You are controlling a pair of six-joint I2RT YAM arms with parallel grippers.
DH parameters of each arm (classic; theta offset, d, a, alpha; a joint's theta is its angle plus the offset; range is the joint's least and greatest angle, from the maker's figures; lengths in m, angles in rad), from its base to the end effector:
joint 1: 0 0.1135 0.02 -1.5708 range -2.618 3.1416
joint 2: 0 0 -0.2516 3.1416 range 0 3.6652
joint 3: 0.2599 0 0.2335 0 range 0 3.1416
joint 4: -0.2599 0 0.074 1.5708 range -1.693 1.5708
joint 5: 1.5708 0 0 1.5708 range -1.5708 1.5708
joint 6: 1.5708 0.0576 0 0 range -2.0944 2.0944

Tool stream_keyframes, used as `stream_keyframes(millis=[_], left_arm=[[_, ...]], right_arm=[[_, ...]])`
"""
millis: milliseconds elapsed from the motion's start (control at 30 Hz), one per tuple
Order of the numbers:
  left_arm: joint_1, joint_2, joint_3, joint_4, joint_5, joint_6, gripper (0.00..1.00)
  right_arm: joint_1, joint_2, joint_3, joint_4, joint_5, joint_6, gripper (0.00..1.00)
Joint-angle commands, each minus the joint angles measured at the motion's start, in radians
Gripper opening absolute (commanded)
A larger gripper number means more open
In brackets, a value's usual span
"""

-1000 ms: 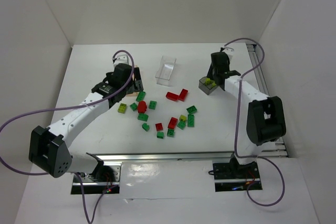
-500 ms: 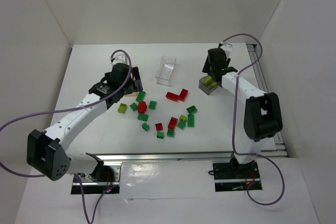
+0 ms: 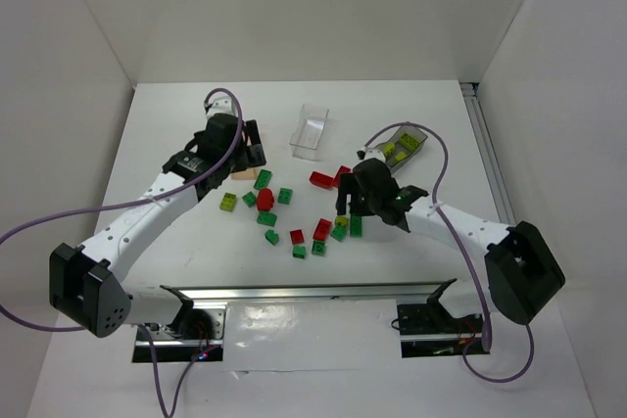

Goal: Sort the legos into containers by color

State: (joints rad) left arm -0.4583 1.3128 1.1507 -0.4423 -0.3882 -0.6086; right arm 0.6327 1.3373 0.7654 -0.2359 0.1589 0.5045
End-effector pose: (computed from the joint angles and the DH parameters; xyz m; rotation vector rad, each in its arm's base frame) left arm 0.2724 -0.1101 0.3072 -0.3773 2.0980 -0.2068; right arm 0.2267 0.1549 0.1920 -0.0770 2.3937 0.3564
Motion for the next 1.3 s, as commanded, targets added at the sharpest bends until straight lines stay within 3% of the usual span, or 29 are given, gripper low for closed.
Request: stream_keyframes(millis=[0,467,767,1067,1267], left_arm=[[0.007,-0.026,0.024,0.01,0.015,-0.016,0.98],[0.007,-0.026,0.004,0.01,0.015,-0.025,0.98],[0.007,0.003,-0.005,0.01,0.015,-0.034,0.98],[0.007,0.022,-0.005,0.01,0.006,-0.034,1.0],[0.007,0.057,0.018,-0.021,-0.012,-0.034,1.0]], right_arm=[[0.05,0.015,0.003,-0.025,-0.048,0.02,0.82],[0.102,0.178,0.069,0.012,0.01,-0.014,0.65],[0.102,0.188,0.097,-0.002,0.074,-0.014,0.41],[0.091,0.129,0.204,-0.089,0.238,-0.043,0.4],[-0.088,0.129,0.287,-0.071,0.312,-0.064,0.4]])
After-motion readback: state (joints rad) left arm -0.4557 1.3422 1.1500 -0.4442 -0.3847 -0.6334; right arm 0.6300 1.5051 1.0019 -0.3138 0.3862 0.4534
